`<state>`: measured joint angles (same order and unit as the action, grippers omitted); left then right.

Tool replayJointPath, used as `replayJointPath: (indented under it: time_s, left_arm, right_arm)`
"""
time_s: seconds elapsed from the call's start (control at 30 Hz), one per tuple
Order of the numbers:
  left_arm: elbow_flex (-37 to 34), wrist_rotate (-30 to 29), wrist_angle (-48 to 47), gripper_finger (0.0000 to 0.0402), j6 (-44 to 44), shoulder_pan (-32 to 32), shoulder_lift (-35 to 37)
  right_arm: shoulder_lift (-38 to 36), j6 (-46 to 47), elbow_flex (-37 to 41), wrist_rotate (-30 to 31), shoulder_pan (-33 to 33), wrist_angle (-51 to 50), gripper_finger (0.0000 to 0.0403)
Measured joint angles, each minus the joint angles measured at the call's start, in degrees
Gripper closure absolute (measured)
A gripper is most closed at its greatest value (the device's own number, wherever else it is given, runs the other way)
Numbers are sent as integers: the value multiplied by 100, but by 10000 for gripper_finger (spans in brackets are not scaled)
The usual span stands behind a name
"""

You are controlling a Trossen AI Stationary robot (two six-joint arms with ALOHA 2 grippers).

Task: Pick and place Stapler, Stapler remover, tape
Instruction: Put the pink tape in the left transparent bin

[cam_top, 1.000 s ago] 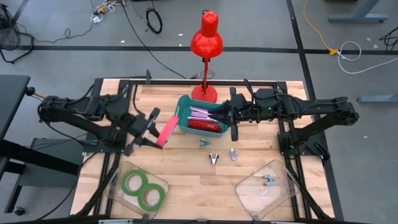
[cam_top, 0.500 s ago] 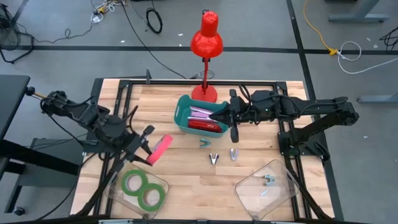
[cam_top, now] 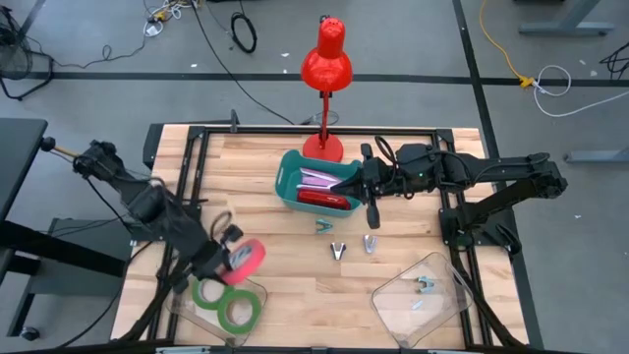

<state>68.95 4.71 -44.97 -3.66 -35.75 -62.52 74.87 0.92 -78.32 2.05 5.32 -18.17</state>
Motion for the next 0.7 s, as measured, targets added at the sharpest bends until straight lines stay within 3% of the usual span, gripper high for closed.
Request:
replayJointPath:
  time_s: [0.3, 0.7]
  left_arm:
    - [0, 68, -484, 311, 402, -758, -759]
    - [0, 406, -1122, 311, 1702, -1804, -1390]
  right_arm:
    - [0, 102, -2, 152, 2, 0, 403]
    - [0, 158, -2, 155, 2, 0, 403]
